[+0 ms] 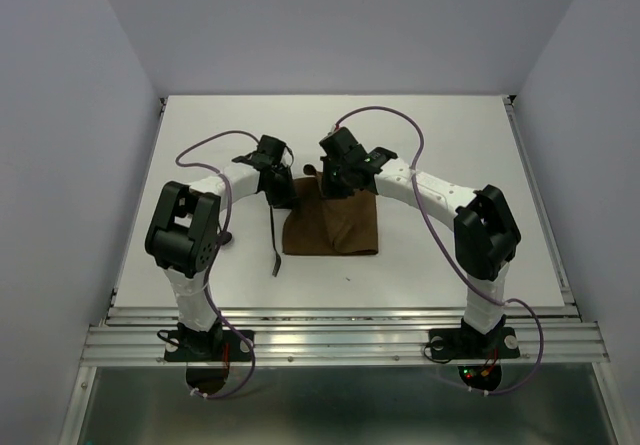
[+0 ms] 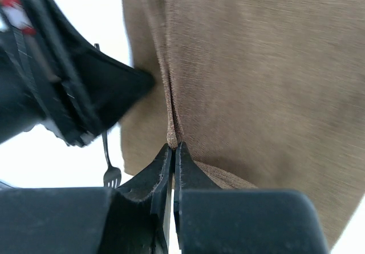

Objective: Fold the napkin into a case and place the utensils inside
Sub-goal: Fold the rectangle-folded napkin at the center of the board.

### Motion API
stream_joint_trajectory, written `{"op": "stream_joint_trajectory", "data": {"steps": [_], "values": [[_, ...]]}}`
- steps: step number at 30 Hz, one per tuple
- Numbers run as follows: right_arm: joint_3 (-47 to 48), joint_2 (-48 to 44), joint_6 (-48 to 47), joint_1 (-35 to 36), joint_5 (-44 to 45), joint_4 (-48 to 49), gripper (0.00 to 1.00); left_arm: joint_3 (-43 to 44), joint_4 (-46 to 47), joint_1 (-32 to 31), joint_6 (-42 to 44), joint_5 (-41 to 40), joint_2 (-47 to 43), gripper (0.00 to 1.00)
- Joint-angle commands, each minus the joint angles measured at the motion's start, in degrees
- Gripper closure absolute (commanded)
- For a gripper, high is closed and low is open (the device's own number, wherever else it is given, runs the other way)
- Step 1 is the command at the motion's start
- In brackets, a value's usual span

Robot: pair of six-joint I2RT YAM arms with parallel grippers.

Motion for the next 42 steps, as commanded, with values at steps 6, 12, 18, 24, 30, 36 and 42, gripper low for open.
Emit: {"op": "stream_joint_trajectory", "data": {"steps": [6,12,18,24,30,36,42], "values": [[1.74,-0.4,0.74,-0.11,-0.72,2.45,0.99,-3.06,-1.53,1.25,1.98,-1.95,-3.43,0.75],[1.83,-0.05,0.65,-0.11,-0.8,2.45,0.99,-3.5,-1.88,1.25,2.95,-3.61,-3.78,0.55],[0.52,-1.71,0.65,-0.11,1.83,2.1,0.99,-3.06,-1.88,0.38,3.48,-2.39,-1.94,0.54],[-2.65,-5.31,0.91,-0.11,3.94,1.84,0.99,-1.04,-0.13,-4.28,0.67,-0.28,1.22,0.54],[-7.04,-8.92,1.26,-1.87,5.26,1.49,0.99,3.88,0.67,-8.76,-1.53,2.18,4.39,0.55],[-8.1,-10.94,1.26,-2.4,5.96,0.96,0.99,8.54,-4.33,-8.68,1.09,-3.07,3.08,0.54],[-8.28,-10.86,1.26,-2.4,6.32,0.87,0.99,7.06,-6.71,-7.45,4.0,-5.9,0.71,0.49]]}}
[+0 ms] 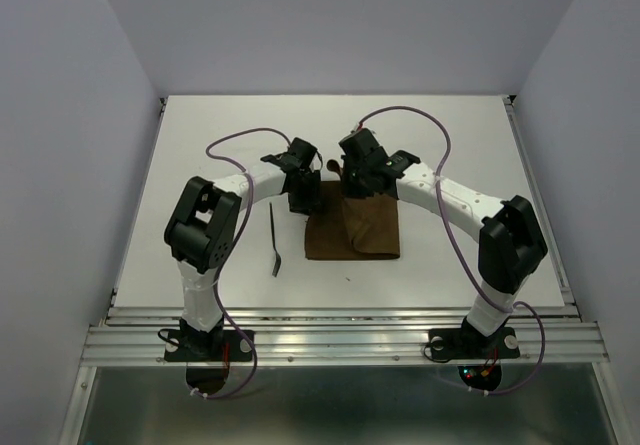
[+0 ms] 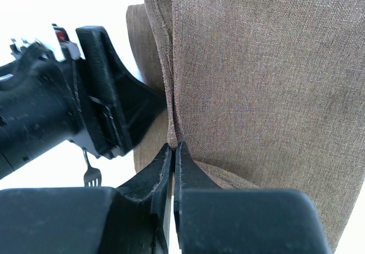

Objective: Fold the napkin into a case and place the utensils inside
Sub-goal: Fold the rectangle-folded napkin at the center of the board.

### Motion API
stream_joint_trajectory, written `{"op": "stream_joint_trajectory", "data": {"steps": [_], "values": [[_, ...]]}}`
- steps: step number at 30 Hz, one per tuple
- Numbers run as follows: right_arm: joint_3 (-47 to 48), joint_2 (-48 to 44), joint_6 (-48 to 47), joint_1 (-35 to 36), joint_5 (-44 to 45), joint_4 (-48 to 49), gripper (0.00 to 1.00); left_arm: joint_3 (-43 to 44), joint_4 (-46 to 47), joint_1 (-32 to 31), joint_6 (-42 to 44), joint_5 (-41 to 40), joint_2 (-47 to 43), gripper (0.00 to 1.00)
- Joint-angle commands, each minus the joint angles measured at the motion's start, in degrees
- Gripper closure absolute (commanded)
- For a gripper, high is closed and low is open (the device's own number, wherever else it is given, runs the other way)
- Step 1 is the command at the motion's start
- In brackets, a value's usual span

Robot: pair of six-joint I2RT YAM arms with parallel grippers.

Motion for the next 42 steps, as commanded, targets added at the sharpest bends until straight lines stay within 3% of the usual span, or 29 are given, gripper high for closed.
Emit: {"op": "stream_joint_trajectory", "data": {"steps": [1,3,5,8,20,42], "values": [[-0.26,-1.96,0.56,0.07,1.46,0.83,0.99,0.1,-3.37,0.81,2.84,-3.52,-4.24,0.45],[-0.26,-1.7,0.56,0.07,1.46,0.83,0.99,-1.04,-3.11,0.9,3.2,-3.69,-4.59,0.42],[-0.26,-1.61,0.48,0.07,1.46,0.83,0.99,-1.66,-2.67,0.9,3.28,-3.7,-4.76,0.3],[-0.17,-1.52,0.48,0.07,1.29,0.83,0.99,-2.89,-2.31,0.99,3.37,-4.22,-5.29,0.26],[1.85,0.06,0.3,0.07,-2.32,1.18,0.99,-7.11,-1.35,3.63,3.46,-5.72,-8.98,0.36],[6.42,5.95,0.65,2.27,-5.92,2.67,0.99,-10.89,2.52,4.59,3.11,-1.41,-5.56,0.4]]}}
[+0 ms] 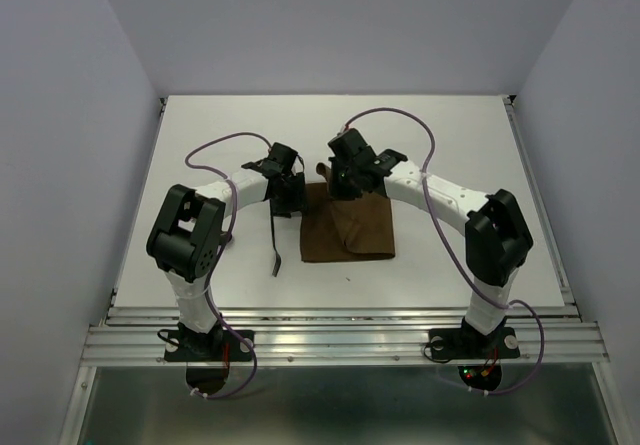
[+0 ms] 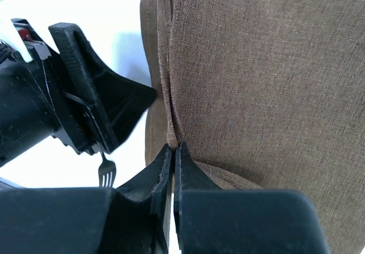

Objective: Fold the napkin into a case and place the utensils inside
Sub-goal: Fold the rectangle-folded napkin at the center of the board.

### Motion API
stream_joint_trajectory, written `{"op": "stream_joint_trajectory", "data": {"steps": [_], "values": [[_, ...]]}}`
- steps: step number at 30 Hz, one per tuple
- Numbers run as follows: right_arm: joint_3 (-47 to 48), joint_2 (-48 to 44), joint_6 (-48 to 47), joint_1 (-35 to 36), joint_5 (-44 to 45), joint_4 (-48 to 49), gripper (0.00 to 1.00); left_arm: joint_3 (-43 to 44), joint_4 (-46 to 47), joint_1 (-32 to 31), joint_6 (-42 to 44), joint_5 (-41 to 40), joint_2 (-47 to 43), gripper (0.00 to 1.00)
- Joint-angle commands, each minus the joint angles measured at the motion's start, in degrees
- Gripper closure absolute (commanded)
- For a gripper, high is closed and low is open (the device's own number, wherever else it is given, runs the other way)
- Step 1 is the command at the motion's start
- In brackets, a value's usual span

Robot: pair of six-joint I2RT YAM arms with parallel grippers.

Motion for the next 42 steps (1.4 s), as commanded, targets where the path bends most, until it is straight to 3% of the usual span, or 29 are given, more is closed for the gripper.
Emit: {"op": "stream_joint_trajectory", "data": {"steps": [1,42], "values": [[3.47,2.54,0.52,1.02,-1.79,2.37,0.99,-1.95,-0.02,0.11,0.49,1.41,0.87,0.4],[11.04,8.78,1.49,6.56,-5.4,3.42,0.99,-1.25,-0.98,0.11,0.84,-0.34,3.42,0.41]]}}
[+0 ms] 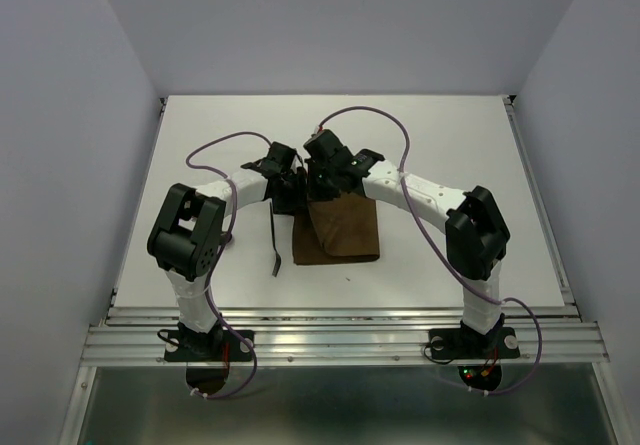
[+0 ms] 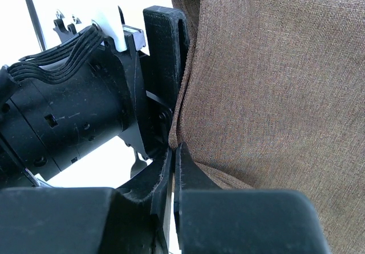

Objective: Fold the napkin into a case and place the utensils inside
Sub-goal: Fold the rectangle-folded napkin at the center of the board.

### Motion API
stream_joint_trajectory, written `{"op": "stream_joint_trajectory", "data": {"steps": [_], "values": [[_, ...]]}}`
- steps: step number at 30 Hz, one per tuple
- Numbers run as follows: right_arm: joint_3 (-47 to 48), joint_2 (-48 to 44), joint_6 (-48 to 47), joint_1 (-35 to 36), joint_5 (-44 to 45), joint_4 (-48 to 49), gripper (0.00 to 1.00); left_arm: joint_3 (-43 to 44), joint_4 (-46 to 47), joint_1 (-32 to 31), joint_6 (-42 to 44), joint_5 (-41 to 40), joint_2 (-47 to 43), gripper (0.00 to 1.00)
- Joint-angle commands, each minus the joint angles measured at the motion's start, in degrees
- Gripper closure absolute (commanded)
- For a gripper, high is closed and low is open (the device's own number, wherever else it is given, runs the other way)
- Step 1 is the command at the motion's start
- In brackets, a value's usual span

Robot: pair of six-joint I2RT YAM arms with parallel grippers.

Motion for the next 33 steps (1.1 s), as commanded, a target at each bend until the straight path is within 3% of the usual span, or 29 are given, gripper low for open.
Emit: {"op": "stream_joint_trajectory", "data": {"steps": [1,13,16,21,22,26,27,33], "values": [[1.29,1.13,1.14,1.42,-1.15,3.55,0.99,-0.68,-4.61,-0.28,1.03,-3.45,1.85,0.41],[-2.58,-2.64,2.19,0.9,3.94,3.55,0.99,-0.15,-8.75,1.22,2.44,-4.68,-4.31,0.41],[-3.9,-3.79,2.37,0.37,4.3,3.55,0.99,-0.94,-8.13,1.22,2.27,-3.99,-3.52,0.46],[-5.83,-5.98,2.63,-0.16,5.09,3.64,0.99,-2.26,-5.85,1.13,1.83,-0.56,-1.94,0.61],[-6.1,-6.33,2.55,-0.16,5.26,3.55,0.99,-2.52,-5.58,0.87,1.83,-0.03,-1.33,0.71],[-7.76,-8.18,2.55,-1.3,6.05,3.55,0.99,-2.0,-4.26,-0.8,1.21,1.9,0.52,0.9],[-8.81,-8.62,2.63,-2.0,6.32,3.55,0.99,-1.82,-3.74,-1.85,0.52,2.95,0.96,0.99],[-15.23,-14.77,2.81,-5.16,7.72,3.46,0.99,2.57,-1.63,-6.15,-3.7,5.33,4.56,1.0]]}}
